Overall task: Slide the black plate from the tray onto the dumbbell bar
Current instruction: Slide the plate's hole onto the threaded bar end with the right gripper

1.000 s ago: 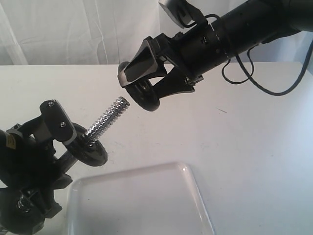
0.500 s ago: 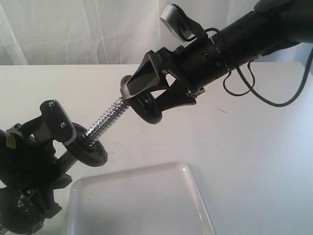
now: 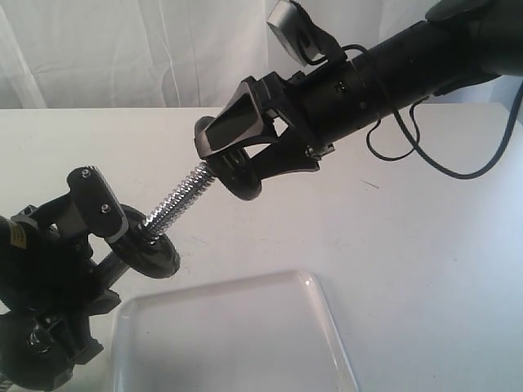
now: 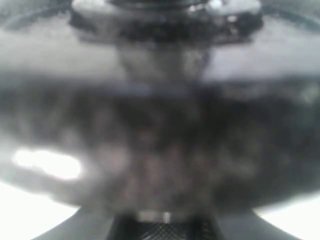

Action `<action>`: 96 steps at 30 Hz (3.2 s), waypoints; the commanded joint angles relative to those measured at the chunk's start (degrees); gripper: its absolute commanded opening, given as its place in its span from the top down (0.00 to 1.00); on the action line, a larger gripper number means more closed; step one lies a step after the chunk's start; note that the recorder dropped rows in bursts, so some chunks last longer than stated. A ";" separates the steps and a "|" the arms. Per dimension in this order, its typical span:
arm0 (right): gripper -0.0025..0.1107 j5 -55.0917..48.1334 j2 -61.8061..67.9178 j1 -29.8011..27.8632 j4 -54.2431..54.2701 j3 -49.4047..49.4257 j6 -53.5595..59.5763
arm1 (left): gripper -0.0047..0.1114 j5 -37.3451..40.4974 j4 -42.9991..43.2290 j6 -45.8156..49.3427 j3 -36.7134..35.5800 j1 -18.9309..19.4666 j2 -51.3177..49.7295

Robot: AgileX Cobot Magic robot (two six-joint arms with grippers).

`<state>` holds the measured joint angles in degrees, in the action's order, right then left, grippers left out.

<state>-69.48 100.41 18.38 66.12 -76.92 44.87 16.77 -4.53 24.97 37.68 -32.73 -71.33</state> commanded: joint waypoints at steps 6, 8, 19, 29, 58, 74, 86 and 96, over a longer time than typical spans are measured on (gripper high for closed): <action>0.98 -0.48 -0.81 -0.10 6.06 -0.22 1.36 | 0.96 -6.57 -0.91 0.49 2.14 0.05 2.68; 0.98 -0.48 -0.81 -0.10 6.06 -0.22 1.36 | 0.96 -6.67 -0.91 0.47 2.14 0.05 2.68; 0.98 -0.48 1.24 0.02 6.62 -0.22 2.37 | 0.96 -6.88 -0.91 0.47 2.14 0.05 2.68; 0.98 -0.48 1.73 2.77 6.41 -0.32 2.90 | 0.96 -6.88 -0.91 0.47 2.14 0.05 2.68; 0.42 -0.48 4.34 6.90 8.83 -1.31 4.86 | 0.96 -7.00 -0.91 0.47 2.14 0.05 2.68; 0.21 -0.48 4.34 6.90 8.85 -1.31 6.43 | 0.96 -6.89 -0.91 0.47 2.14 0.05 2.68; 0.21 -0.48 4.34 6.90 8.99 -1.31 3.38 | 0.96 -6.89 -0.91 0.47 2.14 0.05 2.68; 0.19 -0.48 4.34 6.90 8.87 -1.31 0.83 | 0.96 -6.89 -0.91 0.47 2.14 0.05 2.68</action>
<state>-66.73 105.52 25.08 69.49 -77.05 47.50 16.34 -4.10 26.04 37.68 -32.73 -71.20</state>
